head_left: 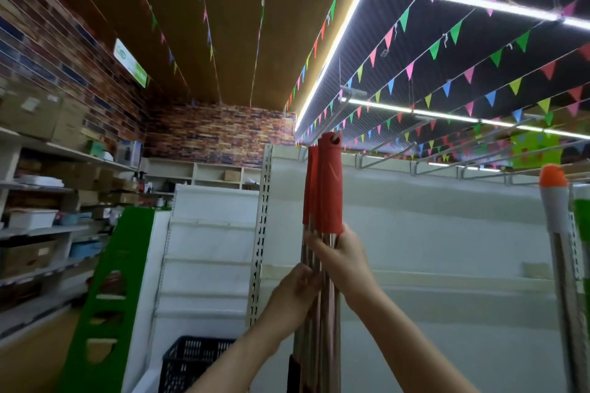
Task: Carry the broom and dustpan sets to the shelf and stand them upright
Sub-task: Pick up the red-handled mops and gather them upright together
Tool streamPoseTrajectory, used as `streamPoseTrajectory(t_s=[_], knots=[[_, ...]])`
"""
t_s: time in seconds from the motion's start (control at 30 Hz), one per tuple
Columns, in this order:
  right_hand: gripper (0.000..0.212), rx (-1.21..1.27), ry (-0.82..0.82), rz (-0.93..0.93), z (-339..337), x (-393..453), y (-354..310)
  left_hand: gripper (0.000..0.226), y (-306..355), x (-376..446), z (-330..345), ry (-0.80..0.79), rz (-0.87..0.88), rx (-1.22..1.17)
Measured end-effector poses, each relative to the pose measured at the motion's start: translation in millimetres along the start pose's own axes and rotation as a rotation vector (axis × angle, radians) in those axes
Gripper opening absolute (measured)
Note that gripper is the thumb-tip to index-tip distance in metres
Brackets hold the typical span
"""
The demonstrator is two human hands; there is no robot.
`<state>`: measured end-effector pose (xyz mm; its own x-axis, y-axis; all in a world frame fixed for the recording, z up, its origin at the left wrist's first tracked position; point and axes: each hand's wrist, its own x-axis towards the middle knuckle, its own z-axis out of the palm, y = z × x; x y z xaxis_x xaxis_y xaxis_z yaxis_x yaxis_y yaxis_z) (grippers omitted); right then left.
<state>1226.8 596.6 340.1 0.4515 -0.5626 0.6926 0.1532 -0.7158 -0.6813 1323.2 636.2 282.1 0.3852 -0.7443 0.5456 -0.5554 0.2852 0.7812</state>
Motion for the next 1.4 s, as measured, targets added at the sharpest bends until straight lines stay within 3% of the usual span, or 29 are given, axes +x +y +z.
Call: streamPoseTrajectory(t_s=[0.2,0.33,0.47,0.53,0.67,0.73,0.8,0.9,0.97,1.03,1.4], knots=[[0.044,-0.021,-0.043,0.031,-2,-10,5,0.026,-6,-23,15,0.091,0.022,0.094],[0.063,-0.027,-0.189,0.082,-8,-35,28,0.021,-37,-52,20,0.018,-0.049,0.043],[0.112,-0.105,-0.327,0.222,-9,-85,79,0.022,-86,-101,28,-0.021,-0.14,-0.047],[0.123,-0.13,-0.434,0.302,-8,-114,106,0.029,-110,-123,31,0.014,-0.196,-0.025],[0.096,-0.046,-0.609,0.574,-10,-188,153,0.026,-162,-176,47,-0.112,-0.433,-0.1],[0.093,-0.072,-0.689,0.659,-4,-220,178,0.032,-175,-193,60,-0.223,-0.485,-0.084],[0.088,-0.093,-0.76,0.731,8,-247,195,0.021,-183,-201,70,-0.275,-0.502,-0.024],[0.055,-0.139,-0.776,0.678,30,-274,211,0.023,-190,-203,75,-0.244,-0.488,-0.009],[0.038,-0.242,-0.703,0.596,41,-287,219,0.026,-195,-201,76,-0.217,-0.479,0.031],[0.035,-0.272,-0.636,0.569,44,-291,220,0.026,-196,-198,77,-0.21,-0.472,0.084],[0.026,-0.326,-0.592,0.494,37,-300,221,0.019,-210,-201,77,-0.248,-0.482,-0.039]])
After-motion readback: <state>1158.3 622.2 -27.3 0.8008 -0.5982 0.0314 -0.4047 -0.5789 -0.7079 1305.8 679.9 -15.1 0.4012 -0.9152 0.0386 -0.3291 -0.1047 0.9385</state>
